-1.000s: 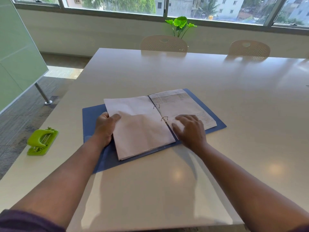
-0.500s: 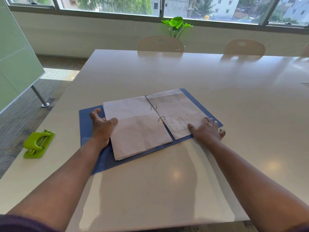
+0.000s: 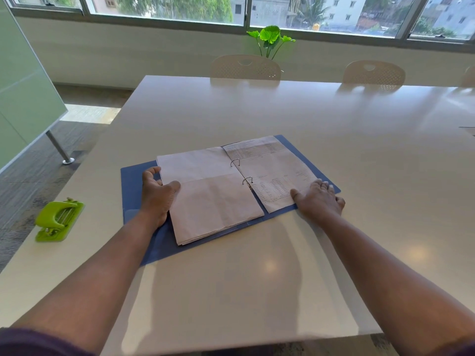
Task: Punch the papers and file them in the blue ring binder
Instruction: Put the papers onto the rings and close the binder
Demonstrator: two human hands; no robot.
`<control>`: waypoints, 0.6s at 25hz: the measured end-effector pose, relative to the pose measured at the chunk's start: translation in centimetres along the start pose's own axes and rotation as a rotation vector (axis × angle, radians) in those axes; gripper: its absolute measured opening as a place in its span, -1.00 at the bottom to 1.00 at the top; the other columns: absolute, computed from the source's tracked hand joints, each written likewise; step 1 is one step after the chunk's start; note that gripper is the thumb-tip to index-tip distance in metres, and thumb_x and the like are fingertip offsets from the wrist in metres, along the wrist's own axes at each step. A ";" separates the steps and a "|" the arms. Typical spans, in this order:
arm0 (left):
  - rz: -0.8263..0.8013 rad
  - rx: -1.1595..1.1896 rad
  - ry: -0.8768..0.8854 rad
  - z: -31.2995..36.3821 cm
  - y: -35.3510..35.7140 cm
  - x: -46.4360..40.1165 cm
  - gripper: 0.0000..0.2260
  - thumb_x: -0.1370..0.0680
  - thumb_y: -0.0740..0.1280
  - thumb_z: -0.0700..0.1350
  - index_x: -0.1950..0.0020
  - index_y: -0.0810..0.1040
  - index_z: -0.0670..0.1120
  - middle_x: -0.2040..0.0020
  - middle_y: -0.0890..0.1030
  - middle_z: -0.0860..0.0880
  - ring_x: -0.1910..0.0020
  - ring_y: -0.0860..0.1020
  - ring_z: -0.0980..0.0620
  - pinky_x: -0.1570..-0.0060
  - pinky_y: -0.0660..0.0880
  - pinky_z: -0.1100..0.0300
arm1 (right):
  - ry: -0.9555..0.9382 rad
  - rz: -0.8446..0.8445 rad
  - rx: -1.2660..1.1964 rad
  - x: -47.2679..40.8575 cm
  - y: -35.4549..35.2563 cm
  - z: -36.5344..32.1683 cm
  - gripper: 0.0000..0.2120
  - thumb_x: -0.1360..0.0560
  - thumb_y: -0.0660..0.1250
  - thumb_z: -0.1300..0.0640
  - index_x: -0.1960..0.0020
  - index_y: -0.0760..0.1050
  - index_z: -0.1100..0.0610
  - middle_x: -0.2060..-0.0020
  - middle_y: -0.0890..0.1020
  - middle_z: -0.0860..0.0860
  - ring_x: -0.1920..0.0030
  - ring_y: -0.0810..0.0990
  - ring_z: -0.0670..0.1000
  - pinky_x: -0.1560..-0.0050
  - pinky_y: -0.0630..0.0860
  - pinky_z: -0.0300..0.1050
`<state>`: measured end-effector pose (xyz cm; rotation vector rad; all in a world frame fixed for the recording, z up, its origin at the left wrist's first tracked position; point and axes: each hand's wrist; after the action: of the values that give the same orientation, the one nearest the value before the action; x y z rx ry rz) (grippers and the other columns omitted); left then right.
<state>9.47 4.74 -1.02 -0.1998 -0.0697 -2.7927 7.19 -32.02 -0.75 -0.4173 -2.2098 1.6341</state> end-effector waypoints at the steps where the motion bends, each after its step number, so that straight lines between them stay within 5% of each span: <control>1: 0.001 0.000 0.002 0.0 0.1 0.0 -0.49 -0.51 0.36 -0.36 -0.34 0.27 0.01 -0.05 0.62 -0.14 0.12 0.63 -0.08 0.13 0.58 0.02 | -0.010 0.002 0.001 0.1 0.1 0.0 -0.14 -0.60 0.09 -0.33 -0.64 -0.02 0.23 -0.63 0.12 0.16 -0.64 0.02 0.15 -0.55 0.04 0.27; 5: 0.002 -0.014 0.016 -0.3 0.0 -0.2 -0.49 -0.50 0.37 -0.34 -0.34 0.30 0.01 -0.07 0.61 -0.14 0.10 0.63 -0.08 0.12 0.58 0.03 | -0.092 0.043 -0.111 0.4 -0.2 -0.1 -0.31 -0.63 0.22 -0.14 -0.62 0.08 0.13 -0.52 0.37 0.11 -0.57 0.24 0.18 -0.47 0.13 0.23; 8: 0.001 -0.032 0.026 -0.3 0.1 -0.3 -0.49 -0.51 0.37 -0.35 -0.38 0.31 -0.03 -0.03 0.59 -0.09 0.12 0.62 -0.03 0.20 0.57 0.11 | -0.143 0.082 -0.647 1.0 -1.0 -0.5 -0.36 -0.55 0.42 0.13 -0.55 0.24 0.05 -0.19 0.52 0.02 -0.19 0.58 0.11 -0.22 0.47 0.07; 12: 0.005 -0.044 0.035 -0.3 0.1 -0.2 -0.50 -0.51 0.36 -0.36 -0.39 0.33 -0.06 0.01 0.56 -0.04 0.13 0.60 0.00 0.21 0.55 0.13 | 0.155 0.094 -1.360 -0.4 -2.6 -1.0 -0.18 -0.48 0.49 0.32 -0.59 0.14 0.12 -0.22 0.48 0.08 -0.04 0.59 0.04 -0.07 0.61 -0.05; 15: 0.005 -0.038 0.032 -0.3 0.0 -0.3 -0.53 -0.50 0.37 -0.34 -0.33 0.36 -0.01 -0.07 0.59 -0.09 0.05 0.62 -0.06 0.10 0.59 0.05 | 0.314 0.073 -1.655 -2.4 -3.9 -0.4 -0.51 -0.44 0.48 0.42 -0.29 0.41 0.20 0.12 0.55 0.16 0.31 0.56 0.00 0.32 0.56 -0.17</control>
<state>9.69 4.79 -1.35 -0.1645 -0.0085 -2.7932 9.40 -33.80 2.83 -0.9916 -2.6998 -0.6003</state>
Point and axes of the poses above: each hand's wrist, its own x-axis away from the middle knuckle, its own y-axis out of the palm, z = x × y
